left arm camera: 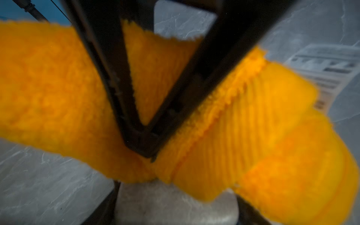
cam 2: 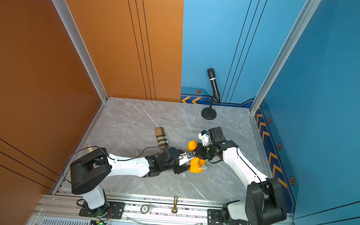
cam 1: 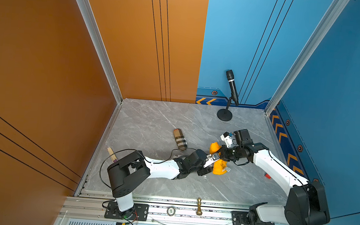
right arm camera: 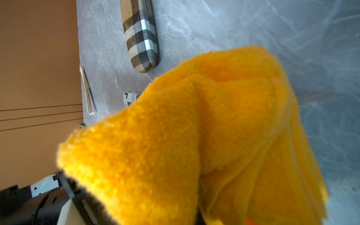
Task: Wipe the eyeglass case
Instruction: Wipe the dirt from the eyeglass case.
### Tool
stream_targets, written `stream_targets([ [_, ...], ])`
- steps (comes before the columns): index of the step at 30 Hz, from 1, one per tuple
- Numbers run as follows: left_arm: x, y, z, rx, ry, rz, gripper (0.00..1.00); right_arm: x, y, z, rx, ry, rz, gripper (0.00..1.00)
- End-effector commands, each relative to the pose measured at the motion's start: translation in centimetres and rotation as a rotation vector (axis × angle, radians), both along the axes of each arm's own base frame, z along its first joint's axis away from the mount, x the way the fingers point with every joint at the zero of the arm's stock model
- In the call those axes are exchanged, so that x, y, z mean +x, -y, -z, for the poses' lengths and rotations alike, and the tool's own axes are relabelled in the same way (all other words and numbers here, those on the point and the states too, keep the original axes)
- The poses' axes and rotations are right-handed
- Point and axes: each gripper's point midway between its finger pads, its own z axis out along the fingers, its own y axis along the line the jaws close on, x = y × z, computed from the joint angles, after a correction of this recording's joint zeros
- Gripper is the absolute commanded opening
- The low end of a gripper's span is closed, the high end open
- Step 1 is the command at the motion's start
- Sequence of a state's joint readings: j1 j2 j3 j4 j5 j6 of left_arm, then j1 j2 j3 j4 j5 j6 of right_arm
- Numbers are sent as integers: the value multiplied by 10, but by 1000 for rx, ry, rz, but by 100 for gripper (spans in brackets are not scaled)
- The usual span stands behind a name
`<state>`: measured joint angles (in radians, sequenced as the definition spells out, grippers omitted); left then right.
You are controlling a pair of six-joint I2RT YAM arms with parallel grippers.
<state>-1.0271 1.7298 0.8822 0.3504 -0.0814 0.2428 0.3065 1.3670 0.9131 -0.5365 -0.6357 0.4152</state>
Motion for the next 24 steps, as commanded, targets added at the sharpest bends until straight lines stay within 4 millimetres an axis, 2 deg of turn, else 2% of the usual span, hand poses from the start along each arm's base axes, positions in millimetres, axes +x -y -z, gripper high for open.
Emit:
stream_targets([
  [1, 3, 21, -70, -194, 117, 35, 39, -1, 29, 15, -50, -54, 54, 0],
  [4, 0, 16, -74, -193, 121, 36, 39, 8, 78, 24, -182, -56, 135, 0],
  [5, -2, 15, -74, -190, 119, 38, 39, 10, 88, 22, -217, -37, 154, 0],
  [8, -5, 10, -76, -173, 105, 38, 39, 12, 102, 9, -269, 17, 179, 0],
  [10, -7, 9, -74, -161, 73, 38, 39, 10, 105, -8, -277, 73, 190, 0],
  [14, -4, 5, -75, -182, -91, 14, 39, -2, 101, -50, -250, 229, 220, 0],
  [17, 2, 3, -87, -262, -262, -12, 39, -16, 94, -72, -246, 330, 248, 0],
  [21, 9, 6, -119, -434, -469, -13, 39, -34, 56, -88, -147, 420, 192, 0],
  [24, 8, 8, -139, -544, -583, 21, 39, -37, 34, -93, -85, 463, 163, 0],
])
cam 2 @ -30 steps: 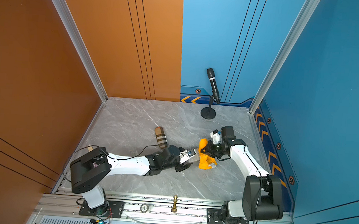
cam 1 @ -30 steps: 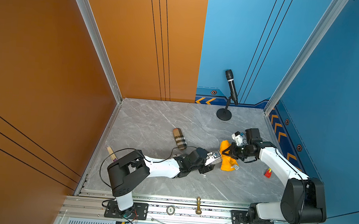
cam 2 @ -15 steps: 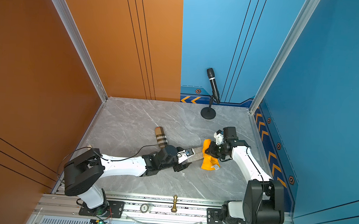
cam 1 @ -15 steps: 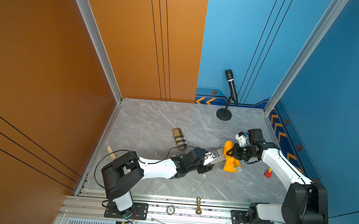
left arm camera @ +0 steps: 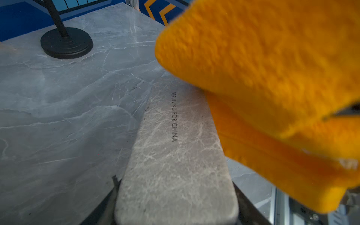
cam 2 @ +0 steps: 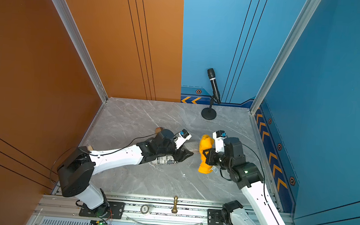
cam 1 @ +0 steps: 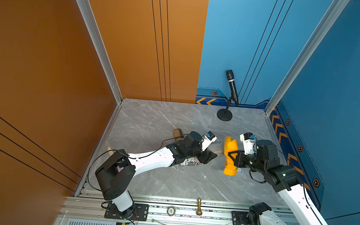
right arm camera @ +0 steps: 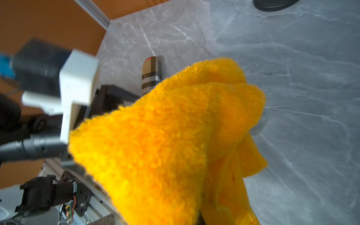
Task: Wipe the eyeglass case
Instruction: Wipe the dirt from the eyeglass case.
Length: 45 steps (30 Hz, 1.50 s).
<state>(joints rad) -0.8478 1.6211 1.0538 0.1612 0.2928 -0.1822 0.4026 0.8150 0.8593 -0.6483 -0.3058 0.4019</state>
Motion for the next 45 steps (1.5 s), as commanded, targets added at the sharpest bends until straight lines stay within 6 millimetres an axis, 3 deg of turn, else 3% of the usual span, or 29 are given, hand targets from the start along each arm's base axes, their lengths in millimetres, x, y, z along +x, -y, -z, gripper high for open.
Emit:
stream_targets([
  [1, -18, 12, -57, -246, -172, 98, 39, 9, -14, 5, 44, 23, 26, 0],
  [3, -23, 13, -65, -287, -214, 125, 39, 15, -13, 14, -5, 21, 26, 0],
  [6, -35, 12, -68, -279, -243, 170, 39, 31, 9, 11, -69, 59, 91, 0],
  [9, -46, 10, -69, -261, -263, 201, 39, 47, 35, 5, -22, 43, 156, 0],
  [12, -48, 7, -71, -266, -256, 199, 39, 56, 48, 14, -27, 1, 192, 0],
  [14, -46, 9, -68, -263, -256, 193, 39, 58, 35, 16, 0, -19, 158, 0],
  [21, -36, 17, -69, -294, -256, 182, 39, 43, -52, -7, 141, 7, -44, 0],
  [24, -30, 17, -70, -310, -258, 173, 39, 39, -69, 0, 214, -39, -92, 0],
  [27, -29, 14, -73, -324, -263, 168, 39, 47, -46, 18, 225, -76, -29, 0],
  [32, -30, 5, -81, -347, -264, 160, 39, 58, 25, 40, 195, -93, 137, 0],
  [35, -29, 1, -85, -358, -279, 161, 39, 59, 63, 44, 147, -97, 225, 0],
  [37, -29, -1, -86, -364, -293, 164, 39, 60, 82, 33, 176, -78, 274, 0],
  [40, -31, -3, -84, -349, -304, 169, 39, 64, 92, 14, 199, -40, 300, 0],
  [45, -35, -14, -70, -181, -235, 142, 38, 74, 84, -17, 260, -14, 288, 0],
])
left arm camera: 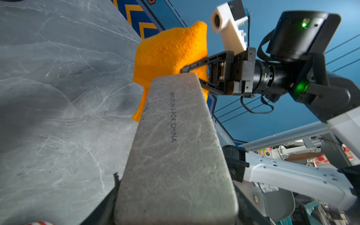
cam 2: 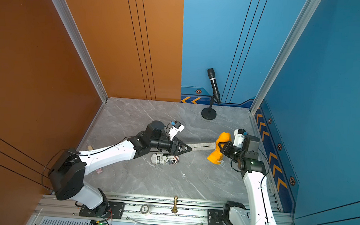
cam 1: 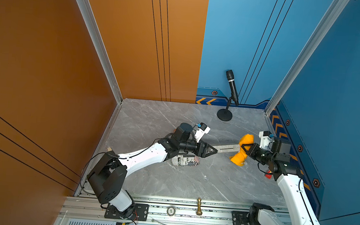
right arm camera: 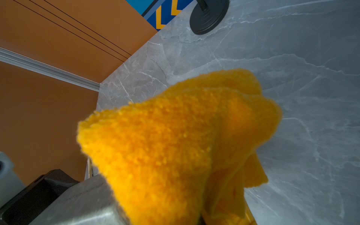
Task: Wipe the eyeglass case
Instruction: Wipe the dirt from the eyeglass case.
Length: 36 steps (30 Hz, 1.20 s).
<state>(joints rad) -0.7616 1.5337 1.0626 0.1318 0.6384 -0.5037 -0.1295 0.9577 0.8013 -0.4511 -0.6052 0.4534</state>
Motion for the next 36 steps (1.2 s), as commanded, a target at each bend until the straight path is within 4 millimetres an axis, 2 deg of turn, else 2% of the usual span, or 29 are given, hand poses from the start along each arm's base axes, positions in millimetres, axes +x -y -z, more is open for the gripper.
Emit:
stream_targets([
  [1, -6, -7, -17, 92, 171, 36, 38, 5, -8, -38, 21, 53, -30, 0],
  [4, 3, -9, -9, 235, 324, 2, 39, 7, -5, -62, -15, 53, -22, 0],
  [7, 9, -2, -14, 366, 576, -27, 38, 10, -11, -94, -50, 62, -67, 0],
  [11, -5, 14, -15, 617, 1102, -36, 38, 12, -39, -125, -118, 55, -186, 0],
  [14, -9, 18, -11, 790, 1348, -50, 38, 11, -69, -134, -159, 47, -288, 0],
  [17, -14, 17, -9, 864, 1480, -74, 37, 6, -99, -121, -215, -12, -409, 0],
  [18, -17, 14, -3, 886, 1511, -72, 37, 4, -108, -112, -234, -41, -448, 0],
  [21, -17, 8, -8, 904, 1549, -109, 37, -5, -130, -87, -274, -117, -553, 0],
  [25, -14, -3, -18, 930, 1583, -181, 35, -20, -151, -53, -298, -198, -660, 0],
  [26, -13, -4, -20, 940, 1607, -183, 35, -21, -152, -38, -299, -231, -677, 0],
  [29, -11, -8, -27, 955, 1654, -216, 35, -20, -138, 7, -336, -342, -674, 0],
  [31, -10, -9, -30, 957, 1672, -224, 35, -16, -120, 23, -353, -390, -632, 0],
  [36, -8, -14, -27, 986, 1680, -212, 35, -7, -83, 33, -434, -404, -519, 0],
])
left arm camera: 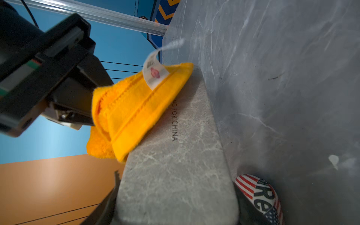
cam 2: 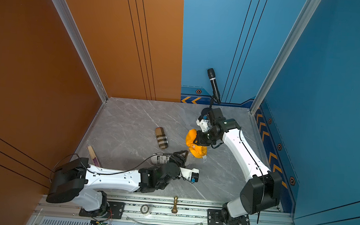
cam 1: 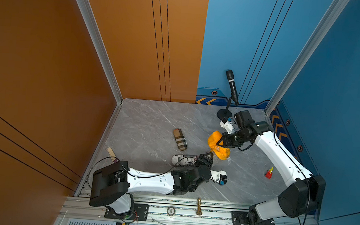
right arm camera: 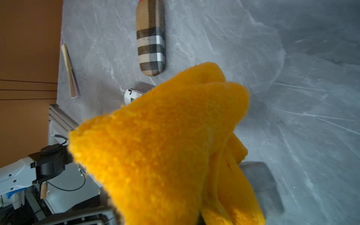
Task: Wipe the eyeglass case
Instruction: Wipe the dirt from the eyeglass case.
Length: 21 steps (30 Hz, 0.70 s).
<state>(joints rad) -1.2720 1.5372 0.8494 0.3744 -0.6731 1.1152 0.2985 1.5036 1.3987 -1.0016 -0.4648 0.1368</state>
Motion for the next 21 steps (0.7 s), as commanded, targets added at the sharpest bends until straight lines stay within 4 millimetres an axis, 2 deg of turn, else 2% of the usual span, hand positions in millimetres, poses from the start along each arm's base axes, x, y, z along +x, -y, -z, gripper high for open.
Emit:
stream_targets([
  [1, 17, -10, -72, -227, 118, -110, 36, -11, 34, 20, -165, -35, 34, 0],
  [4, 17, -11, -69, -217, 101, -110, 35, -9, 28, 23, -167, -49, 21, 0],
  [6, 17, -10, -65, -217, 84, -111, 36, -13, 12, 23, -160, -48, -18, 0],
  [10, 23, -15, -61, -243, 48, -152, 36, -31, -44, 12, -33, -49, -141, 0],
  [12, 24, -18, -62, -261, 41, -165, 36, -35, -48, 9, -8, -46, -152, 0],
  [15, 24, -23, -63, -290, 22, -176, 36, -27, -23, 20, -18, -53, -70, 0],
  [17, 23, -27, -66, -298, 22, -183, 36, -22, 7, 31, -72, -60, 6, 0],
  [21, 19, -34, -75, -329, -9, -185, 36, -13, 53, 48, -211, -27, 117, 0],
])
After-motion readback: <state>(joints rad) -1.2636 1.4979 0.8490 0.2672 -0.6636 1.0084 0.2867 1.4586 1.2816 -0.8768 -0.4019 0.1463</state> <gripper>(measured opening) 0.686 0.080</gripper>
